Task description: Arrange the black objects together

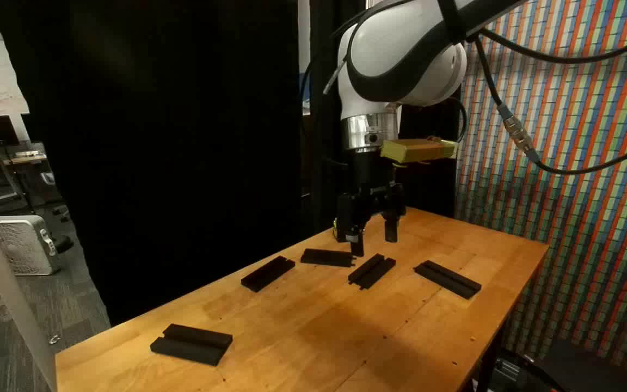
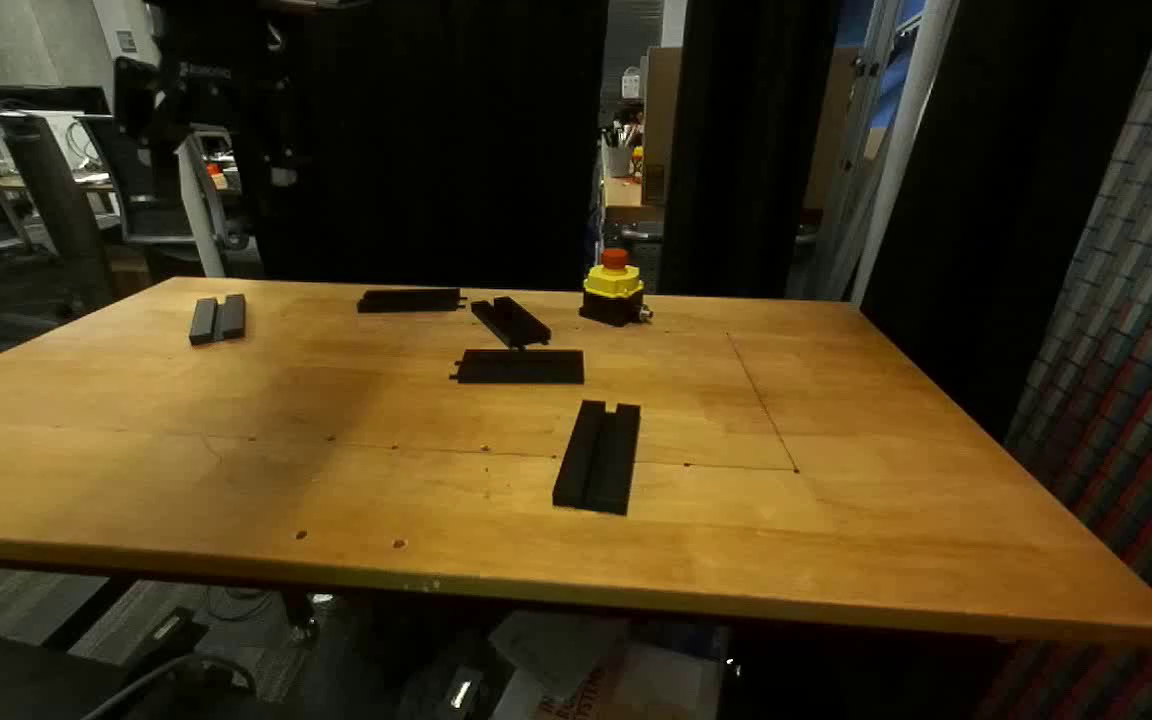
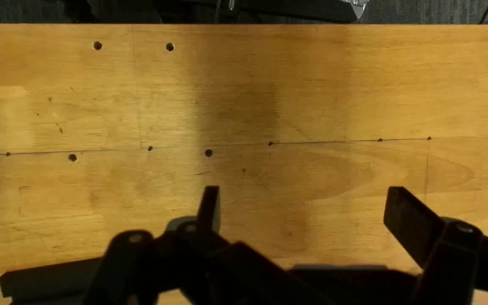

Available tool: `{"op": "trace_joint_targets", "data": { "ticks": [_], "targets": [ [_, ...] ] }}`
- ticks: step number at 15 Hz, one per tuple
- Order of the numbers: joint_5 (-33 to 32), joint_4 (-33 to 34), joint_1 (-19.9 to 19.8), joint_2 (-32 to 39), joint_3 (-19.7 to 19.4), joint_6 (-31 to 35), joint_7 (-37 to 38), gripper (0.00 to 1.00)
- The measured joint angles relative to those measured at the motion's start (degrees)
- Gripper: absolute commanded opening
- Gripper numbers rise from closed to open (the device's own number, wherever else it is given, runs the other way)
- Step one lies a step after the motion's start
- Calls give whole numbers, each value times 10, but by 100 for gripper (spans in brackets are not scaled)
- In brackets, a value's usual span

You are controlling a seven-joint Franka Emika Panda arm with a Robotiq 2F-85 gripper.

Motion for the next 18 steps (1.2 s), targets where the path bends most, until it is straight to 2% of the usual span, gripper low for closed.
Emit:
{"op": "trace_joint_targets", "data": {
  "ticks": [10, 14, 18],
  "targets": [
    [0, 3, 0, 3, 0, 2, -7, 100],
    [-17, -3, 7, 23, 11, 47, -27, 100],
    [-44, 0, 32, 72, 51, 122, -20, 100]
  ]
}}
